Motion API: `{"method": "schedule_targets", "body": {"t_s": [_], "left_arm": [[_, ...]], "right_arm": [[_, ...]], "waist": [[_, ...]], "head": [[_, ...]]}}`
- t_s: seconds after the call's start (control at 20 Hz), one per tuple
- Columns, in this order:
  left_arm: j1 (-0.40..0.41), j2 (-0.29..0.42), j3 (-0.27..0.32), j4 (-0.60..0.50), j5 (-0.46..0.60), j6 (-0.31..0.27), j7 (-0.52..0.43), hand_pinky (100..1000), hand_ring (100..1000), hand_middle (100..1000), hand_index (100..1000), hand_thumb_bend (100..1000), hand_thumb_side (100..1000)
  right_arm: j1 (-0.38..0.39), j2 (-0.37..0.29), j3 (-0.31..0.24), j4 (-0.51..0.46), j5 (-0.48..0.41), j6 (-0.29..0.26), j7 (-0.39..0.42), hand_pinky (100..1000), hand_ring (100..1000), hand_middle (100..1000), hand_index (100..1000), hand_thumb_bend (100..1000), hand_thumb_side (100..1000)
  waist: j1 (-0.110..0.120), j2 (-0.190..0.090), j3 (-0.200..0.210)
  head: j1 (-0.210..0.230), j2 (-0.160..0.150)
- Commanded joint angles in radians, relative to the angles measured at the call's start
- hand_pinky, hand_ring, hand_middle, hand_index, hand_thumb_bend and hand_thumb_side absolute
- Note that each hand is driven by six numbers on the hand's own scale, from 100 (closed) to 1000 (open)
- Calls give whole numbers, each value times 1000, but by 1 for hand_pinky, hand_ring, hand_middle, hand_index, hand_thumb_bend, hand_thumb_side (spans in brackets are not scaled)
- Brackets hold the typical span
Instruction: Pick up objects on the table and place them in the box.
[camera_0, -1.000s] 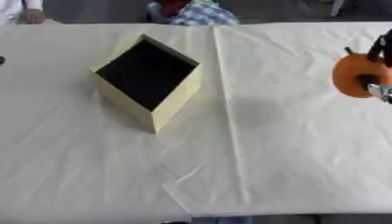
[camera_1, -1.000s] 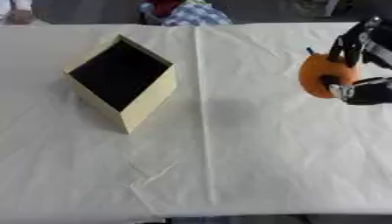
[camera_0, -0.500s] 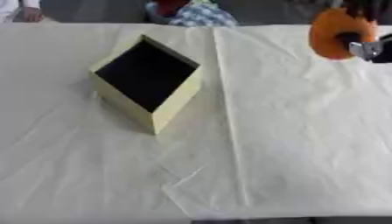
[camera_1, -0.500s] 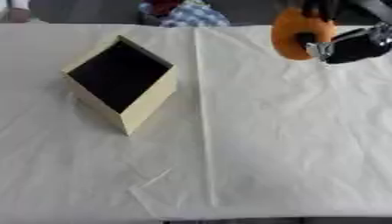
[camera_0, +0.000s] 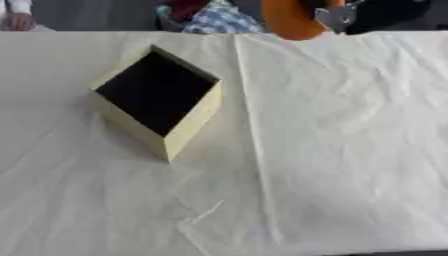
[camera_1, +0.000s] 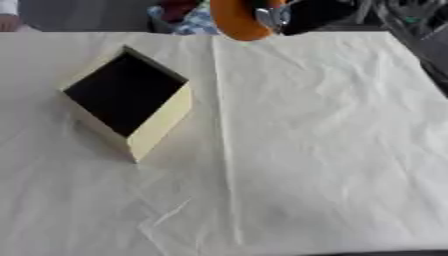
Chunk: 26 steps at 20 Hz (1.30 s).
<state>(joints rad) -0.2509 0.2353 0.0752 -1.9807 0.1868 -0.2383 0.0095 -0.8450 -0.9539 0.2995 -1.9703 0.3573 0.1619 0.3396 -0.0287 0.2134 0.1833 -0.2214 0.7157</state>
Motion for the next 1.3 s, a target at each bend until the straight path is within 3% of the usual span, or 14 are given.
{"method": "schedule_targets", "body": {"t_s": [0.05, 0.35, 0.55, 0.9, 1.3], "left_arm": [[-25, 6, -6, -19, 14, -8, -5, 683, 771, 767, 739, 100, 783], [-78, 4, -20, -19, 49, -36, -17, 686, 771, 765, 741, 100, 768], [-124, 7, -31, -19, 86, -70, -29, 689, 771, 764, 743, 100, 759], [-190, 9, -56, -19, 154, -116, -61, 693, 772, 760, 746, 100, 745], [-221, 1, -69, -19, 204, -115, -98, 694, 772, 761, 747, 100, 745]], "right_arm": [[-74, 69, 16, 55, 58, -8, 21, 369, 465, 401, 549, 141, 100], [-192, 226, 51, 211, 158, -60, -2, 353, 460, 394, 545, 113, 100], [-236, 297, 74, 312, 214, -103, -36, 358, 462, 394, 546, 107, 100], [-272, 400, 108, 460, 296, -157, -79, 348, 458, 388, 540, 100, 100], [-262, 480, 135, 568, 367, -196, -124, 341, 456, 385, 536, 100, 100]], "waist": [[3, -9, 9], [3, 11, 40], [1, 28, 68], [-8, 52, 107], [-14, 65, 133]], "head": [[-29, -15], [-76, -27], [-108, -39], [-142, -61], [-157, -73]]}}
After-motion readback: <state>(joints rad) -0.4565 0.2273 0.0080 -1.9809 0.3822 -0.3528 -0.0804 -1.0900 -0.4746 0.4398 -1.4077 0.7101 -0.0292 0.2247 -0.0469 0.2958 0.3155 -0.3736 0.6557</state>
